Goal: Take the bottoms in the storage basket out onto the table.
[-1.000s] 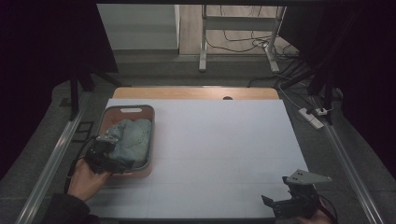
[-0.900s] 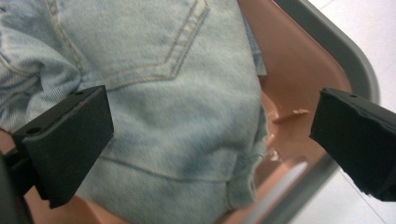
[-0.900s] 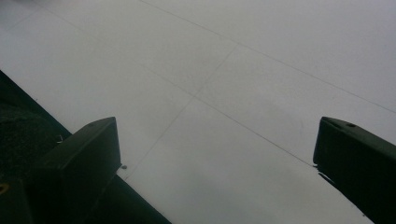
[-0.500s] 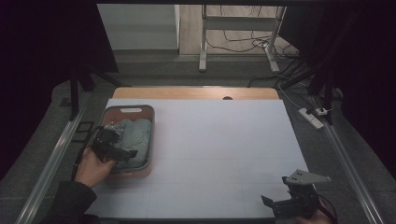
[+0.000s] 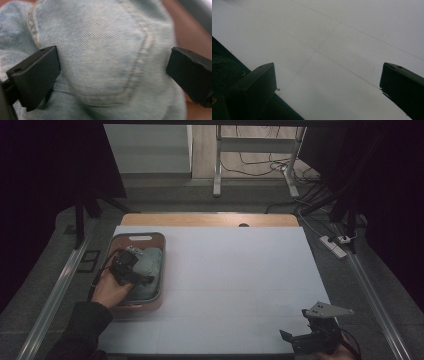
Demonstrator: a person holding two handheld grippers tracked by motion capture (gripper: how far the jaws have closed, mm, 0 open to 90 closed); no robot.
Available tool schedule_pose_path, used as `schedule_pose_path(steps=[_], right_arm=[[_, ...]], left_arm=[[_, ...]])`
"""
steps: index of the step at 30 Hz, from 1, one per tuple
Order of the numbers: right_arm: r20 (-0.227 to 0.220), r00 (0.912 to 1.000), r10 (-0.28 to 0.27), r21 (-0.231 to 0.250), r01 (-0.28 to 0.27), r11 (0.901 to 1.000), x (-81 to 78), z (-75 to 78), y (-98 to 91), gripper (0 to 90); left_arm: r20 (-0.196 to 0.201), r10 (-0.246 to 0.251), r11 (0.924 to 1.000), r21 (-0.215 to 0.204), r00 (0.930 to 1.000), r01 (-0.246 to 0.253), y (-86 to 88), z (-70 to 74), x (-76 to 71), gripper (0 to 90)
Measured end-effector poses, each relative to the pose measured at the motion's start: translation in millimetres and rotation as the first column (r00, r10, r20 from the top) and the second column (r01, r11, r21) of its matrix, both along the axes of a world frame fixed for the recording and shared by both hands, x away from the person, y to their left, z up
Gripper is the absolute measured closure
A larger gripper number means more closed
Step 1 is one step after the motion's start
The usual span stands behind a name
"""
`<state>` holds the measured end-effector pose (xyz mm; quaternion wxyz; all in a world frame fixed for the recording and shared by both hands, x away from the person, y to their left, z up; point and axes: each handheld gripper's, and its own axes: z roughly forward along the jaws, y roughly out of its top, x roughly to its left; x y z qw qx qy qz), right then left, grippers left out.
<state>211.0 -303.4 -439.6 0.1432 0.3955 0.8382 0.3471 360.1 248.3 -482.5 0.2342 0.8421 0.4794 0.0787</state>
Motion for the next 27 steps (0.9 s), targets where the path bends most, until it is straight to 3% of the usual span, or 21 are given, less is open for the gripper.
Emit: schedule_pose_path(steps=[8,17,22,24,27], right_arm=[[-0.001,1.0000,0.006,-0.009,-0.006,0.9999,-0.3,-0.2,1.3,0.7],[-0.004,1.0000,0.008,-0.011,-0.008,0.9999,-0.1,-0.5,1.9,0.7],[-0.006,0.9999,0.012,-0.018,-0.012,0.9998,0.0,-0.6,2.6,0.7],[-0.007,0.9999,0.011,-0.020,-0.011,0.9997,0.0,-0.8,2.9,0.7],[-0.007,0.9999,0.012,-0.022,-0.012,0.9997,0.0,-0.8,3.1,0.7]], left_arm=[[-0.086,0.008,0.9993,-0.036,0.9963,-0.012,5.4,-10.4,9.1,0.0],[-0.137,-0.006,0.9999,-0.012,0.9906,0.004,-3.4,-17.0,13.7,0.0],[-0.168,0.004,0.9995,0.031,0.9857,0.001,-10.1,-20.4,17.6,0.0],[-0.181,0.006,0.9978,0.066,0.9835,0.006,-12.1,-18.5,18.5,4.4],[-0.196,0.008,0.9963,0.085,0.9805,0.009,-13.2,-15.8,18.8,14.9]])
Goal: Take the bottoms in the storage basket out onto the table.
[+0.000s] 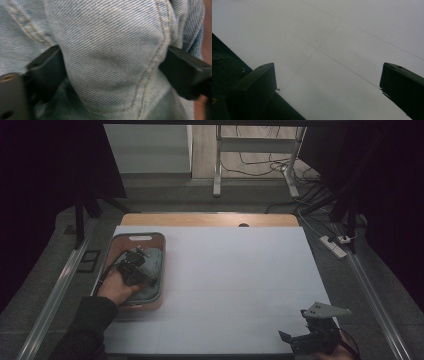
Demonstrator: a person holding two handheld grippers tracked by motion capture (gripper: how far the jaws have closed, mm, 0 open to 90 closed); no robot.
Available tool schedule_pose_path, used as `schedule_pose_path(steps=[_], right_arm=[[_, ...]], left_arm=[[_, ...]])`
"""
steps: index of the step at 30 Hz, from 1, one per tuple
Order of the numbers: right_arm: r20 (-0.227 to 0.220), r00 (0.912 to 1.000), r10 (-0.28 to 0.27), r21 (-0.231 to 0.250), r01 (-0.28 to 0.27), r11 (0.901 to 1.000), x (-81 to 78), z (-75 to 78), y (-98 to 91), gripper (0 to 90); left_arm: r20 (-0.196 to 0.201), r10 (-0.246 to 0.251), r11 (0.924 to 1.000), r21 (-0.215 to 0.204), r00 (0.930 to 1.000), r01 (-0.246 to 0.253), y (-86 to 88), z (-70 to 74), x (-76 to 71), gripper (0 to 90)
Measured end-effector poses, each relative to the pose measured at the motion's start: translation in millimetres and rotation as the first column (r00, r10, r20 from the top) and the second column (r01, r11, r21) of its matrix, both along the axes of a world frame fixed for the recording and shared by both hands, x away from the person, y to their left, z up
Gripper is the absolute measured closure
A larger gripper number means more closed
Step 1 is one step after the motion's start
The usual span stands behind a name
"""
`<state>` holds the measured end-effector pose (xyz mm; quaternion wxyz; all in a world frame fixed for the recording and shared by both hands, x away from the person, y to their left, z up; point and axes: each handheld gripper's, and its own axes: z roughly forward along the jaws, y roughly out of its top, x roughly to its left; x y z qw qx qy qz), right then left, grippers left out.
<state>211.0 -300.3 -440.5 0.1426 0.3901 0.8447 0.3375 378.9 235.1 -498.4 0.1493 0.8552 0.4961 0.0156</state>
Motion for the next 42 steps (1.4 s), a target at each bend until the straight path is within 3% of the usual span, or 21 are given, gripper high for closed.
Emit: schedule_pose_path(steps=[9,14,16,24,37,42], right_arm=[[0.005,1.0000,0.000,0.001,0.000,1.0000,-0.3,0.2,-0.3,0.7],[0.007,1.0000,0.005,-0.003,-0.005,1.0000,-0.5,0.2,-0.1,0.7],[0.008,1.0000,0.006,-0.002,-0.006,1.0000,-0.5,0.2,-0.1,0.7],[0.007,1.0000,0.000,0.002,0.000,1.0000,-0.4,0.4,-0.4,0.7],[0.005,1.0000,-0.008,0.006,0.008,0.9999,0.0,0.4,-0.8,0.7],[0.009,0.9999,-0.012,0.004,0.012,0.9999,-0.2,0.5,-0.8,0.7]], left_arm=[[0.022,0.011,0.9993,0.034,0.9997,-0.012,-0.4,9.0,-5.3,52.1],[0.002,0.053,0.9985,-0.013,0.9986,-0.053,6.7,12.3,-5.3,63.6],[0.007,0.063,0.9974,-0.036,0.9980,-0.062,9.6,13.1,-6.0,65.6],[0.023,0.075,0.9960,-0.050,0.9969,-0.074,13.8,22.0,-9.6,66.8],[0.117,0.093,0.9936,-0.075,0.9887,-0.085,24.1,55.4,-18.6,67.1],[0.128,0.109,0.9875,-0.127,0.9857,-0.093,31.1,66.4,-18.8,67.2]])
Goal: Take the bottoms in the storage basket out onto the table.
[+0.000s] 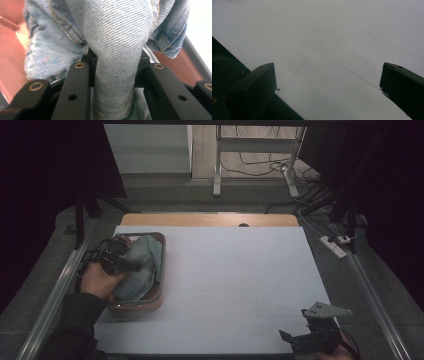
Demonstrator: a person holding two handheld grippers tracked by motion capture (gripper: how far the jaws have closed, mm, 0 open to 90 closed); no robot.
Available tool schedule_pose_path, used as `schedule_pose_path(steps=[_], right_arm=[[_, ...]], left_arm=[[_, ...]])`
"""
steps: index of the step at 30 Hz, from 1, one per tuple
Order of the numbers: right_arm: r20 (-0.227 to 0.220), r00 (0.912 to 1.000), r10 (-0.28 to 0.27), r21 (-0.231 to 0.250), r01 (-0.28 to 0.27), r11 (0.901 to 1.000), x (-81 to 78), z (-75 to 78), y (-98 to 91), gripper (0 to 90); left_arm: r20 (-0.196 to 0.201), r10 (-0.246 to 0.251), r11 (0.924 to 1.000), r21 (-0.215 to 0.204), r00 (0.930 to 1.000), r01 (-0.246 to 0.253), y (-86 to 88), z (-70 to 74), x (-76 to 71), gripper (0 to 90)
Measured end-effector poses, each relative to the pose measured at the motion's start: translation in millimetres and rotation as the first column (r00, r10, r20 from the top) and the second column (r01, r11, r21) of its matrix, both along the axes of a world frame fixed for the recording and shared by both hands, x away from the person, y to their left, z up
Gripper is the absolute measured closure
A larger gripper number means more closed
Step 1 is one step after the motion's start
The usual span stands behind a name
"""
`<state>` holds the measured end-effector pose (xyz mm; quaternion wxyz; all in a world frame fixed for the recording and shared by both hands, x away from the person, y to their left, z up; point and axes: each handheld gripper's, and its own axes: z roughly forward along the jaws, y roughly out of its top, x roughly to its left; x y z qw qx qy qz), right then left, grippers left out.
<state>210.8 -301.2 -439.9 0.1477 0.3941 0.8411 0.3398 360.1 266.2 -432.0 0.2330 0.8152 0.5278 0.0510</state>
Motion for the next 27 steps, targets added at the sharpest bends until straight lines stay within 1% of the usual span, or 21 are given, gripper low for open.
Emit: schedule_pose_path(steps=[2,4,9,12,18,20,27], right_arm=[[0.000,1.0000,-0.002,0.000,0.002,1.0000,0.0,0.0,0.0,0.7],[0.000,1.0000,-0.004,0.000,0.004,1.0000,0.0,0.0,-0.1,0.7],[0.001,1.0000,-0.005,-0.005,0.005,1.0000,0.0,0.1,0.1,0.7],[0.003,1.0000,-0.003,-0.006,0.003,1.0000,0.0,-0.1,0.3,0.7],[0.004,1.0000,-0.005,-0.008,0.005,1.0000,-0.2,0.1,0.1,0.7],[0.005,1.0000,-0.006,-0.007,0.006,1.0000,-0.3,0.1,0.2,0.7],[0.007,0.9999,-0.008,-0.009,0.008,0.9999,-0.4,0.1,0.3,0.7]], left_arm=[[0.005,0.000,0.9998,-0.022,1.0000,0.001,2.5,3.9,0.1,67.2],[0.011,-0.003,0.9996,-0.029,0.9999,0.003,3.2,7.5,0.4,67.2],[0.029,-0.013,0.9998,-0.015,0.9995,0.013,1.9,19.3,1.4,67.2],[0.042,-0.018,0.9996,-0.019,0.9989,0.019,2.1,28.5,1.4,67.2],[0.067,-0.035,0.9958,-0.081,0.9971,0.041,7.5,47.3,1.1,67.0],[0.079,-0.039,0.9952,-0.087,0.9962,0.046,7.6,54.4,0.5,67.1],[0.110,-0.053,0.9953,-0.075,0.9925,0.061,5.0,72.4,-0.3,66.9]])
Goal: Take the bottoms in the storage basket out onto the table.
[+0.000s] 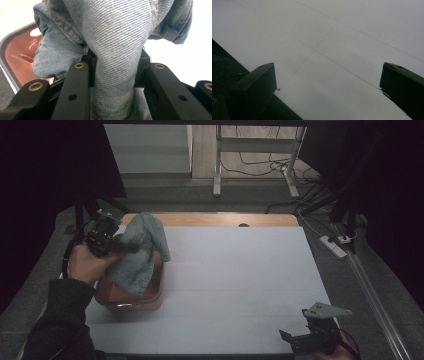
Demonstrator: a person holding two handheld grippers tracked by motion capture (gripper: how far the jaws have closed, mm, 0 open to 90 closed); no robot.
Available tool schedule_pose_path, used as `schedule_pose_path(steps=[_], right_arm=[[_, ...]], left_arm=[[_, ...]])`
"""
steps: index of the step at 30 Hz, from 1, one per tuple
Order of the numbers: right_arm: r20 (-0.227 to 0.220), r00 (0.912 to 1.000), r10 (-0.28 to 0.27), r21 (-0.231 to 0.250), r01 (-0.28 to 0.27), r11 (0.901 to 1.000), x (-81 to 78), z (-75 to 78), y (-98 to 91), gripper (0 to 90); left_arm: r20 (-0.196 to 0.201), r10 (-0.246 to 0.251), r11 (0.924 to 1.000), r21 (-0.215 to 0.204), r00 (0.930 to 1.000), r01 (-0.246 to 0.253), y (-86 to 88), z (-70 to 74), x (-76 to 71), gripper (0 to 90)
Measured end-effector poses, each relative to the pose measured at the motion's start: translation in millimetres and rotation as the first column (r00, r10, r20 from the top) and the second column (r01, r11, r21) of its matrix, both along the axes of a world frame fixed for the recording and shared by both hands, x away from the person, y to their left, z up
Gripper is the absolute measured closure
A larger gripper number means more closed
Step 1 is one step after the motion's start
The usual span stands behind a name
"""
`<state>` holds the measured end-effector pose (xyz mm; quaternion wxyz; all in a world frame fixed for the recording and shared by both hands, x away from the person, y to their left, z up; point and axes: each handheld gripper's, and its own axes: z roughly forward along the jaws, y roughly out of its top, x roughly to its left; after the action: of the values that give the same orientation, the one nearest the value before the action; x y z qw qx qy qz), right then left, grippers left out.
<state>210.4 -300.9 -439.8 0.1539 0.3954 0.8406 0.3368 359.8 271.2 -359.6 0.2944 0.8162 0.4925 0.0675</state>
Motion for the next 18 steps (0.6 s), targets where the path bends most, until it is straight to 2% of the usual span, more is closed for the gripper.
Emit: schedule_pose_path(steps=[18], right_arm=[[0.001,1.0000,-0.003,0.000,0.003,1.0000,-0.1,0.0,-0.1,0.7]], left_arm=[[0.057,-0.054,0.9984,0.017,0.9969,0.053,-21.6,25.1,2.7,66.6]])
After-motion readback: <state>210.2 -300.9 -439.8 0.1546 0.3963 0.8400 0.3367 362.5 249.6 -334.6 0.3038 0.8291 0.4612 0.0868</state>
